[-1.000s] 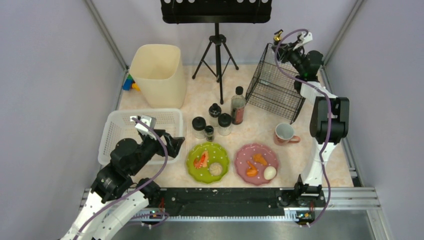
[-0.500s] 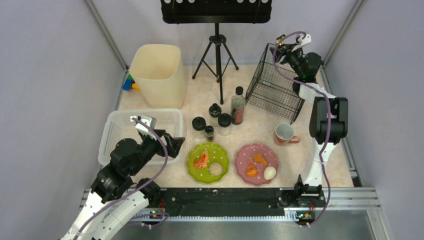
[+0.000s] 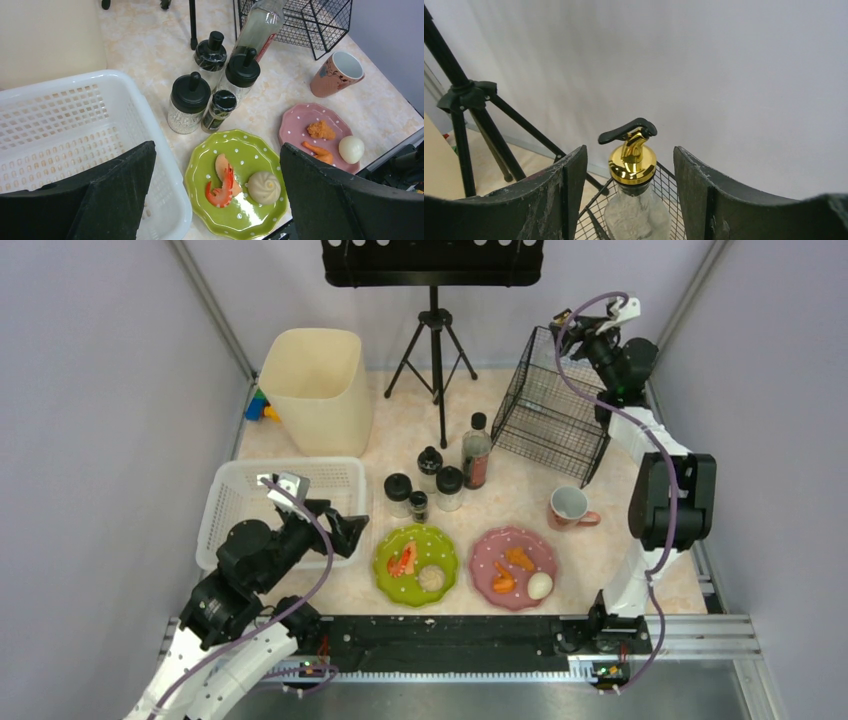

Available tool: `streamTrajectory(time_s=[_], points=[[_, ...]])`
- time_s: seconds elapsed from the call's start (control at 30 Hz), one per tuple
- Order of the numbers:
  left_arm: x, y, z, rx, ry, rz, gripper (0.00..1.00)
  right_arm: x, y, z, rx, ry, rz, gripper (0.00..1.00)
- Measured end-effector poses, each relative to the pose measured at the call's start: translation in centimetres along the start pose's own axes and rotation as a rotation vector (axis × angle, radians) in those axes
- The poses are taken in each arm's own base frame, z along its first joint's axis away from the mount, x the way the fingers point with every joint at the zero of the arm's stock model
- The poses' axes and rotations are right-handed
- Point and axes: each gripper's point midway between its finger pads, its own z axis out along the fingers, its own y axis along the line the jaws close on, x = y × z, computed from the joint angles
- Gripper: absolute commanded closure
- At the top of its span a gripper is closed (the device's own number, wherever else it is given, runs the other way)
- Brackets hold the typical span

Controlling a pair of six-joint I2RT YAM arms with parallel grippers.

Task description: Clear the kitchen counter

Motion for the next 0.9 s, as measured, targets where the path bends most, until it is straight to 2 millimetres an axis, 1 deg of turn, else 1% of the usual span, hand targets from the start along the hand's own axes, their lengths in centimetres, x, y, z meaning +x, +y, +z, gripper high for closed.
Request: streamTrajectory(time_s=[0.1,0.2,0.3,0.37,0.53,0.63,0.73,0.8,0.87,0.9], points=[[0.0,-0.1,-0.1,0.006,-0.001,0.000,0.02,-1.5,0.4,-1.0,0.019,0.004,-0.002,0.36],[0.0,-0.2,-0.1,0.012,-0.003,0.000,0.02,-2.2,1.0,-2.5,0.046,0.023,0.006,0.36],[-0.1,-0.2,-0.2,0.015,-0.007,-0.001,0.02,-2.5,1.8,-4.5,0.063,0.055,0.023,0.35],[-0.1,-0.2,-0.3,0.015,-0.012,-0.001,0.01,-2.7,2.6,-5.9,0.068,0.072,0.035,0.31],[-0.4,0.0,-0.5,0.002,-0.027,-0.002,0.01,-3.2,5.4,-10.1,0.063,0.107,0.081,0.29],[-0.4,0.2,-0.5,-0.006,-0.029,-0.003,0.01,-3.5,7.8,-12.6,0.044,0.110,0.110,0.28],[-0.4,0.4,-0.5,-0.020,-0.033,-0.003,0.01,-3.3,12.1,-15.2,-0.023,0.119,0.128,0.26],[-0.5,0.6,-0.5,-0.028,-0.035,-0.004,0.01,-3.2,15.2,-16.4,-0.085,0.126,0.133,0.24],[-0.5,0.7,-0.5,-0.034,-0.037,-0.005,0.01,-3.1,17.7,-17.3,-0.141,0.129,0.135,0.16],[-0.5,0.7,-0.5,-0.036,-0.037,-0.006,0.01,-2.8,18.8,-17.8,-0.164,0.132,0.135,0.14]])
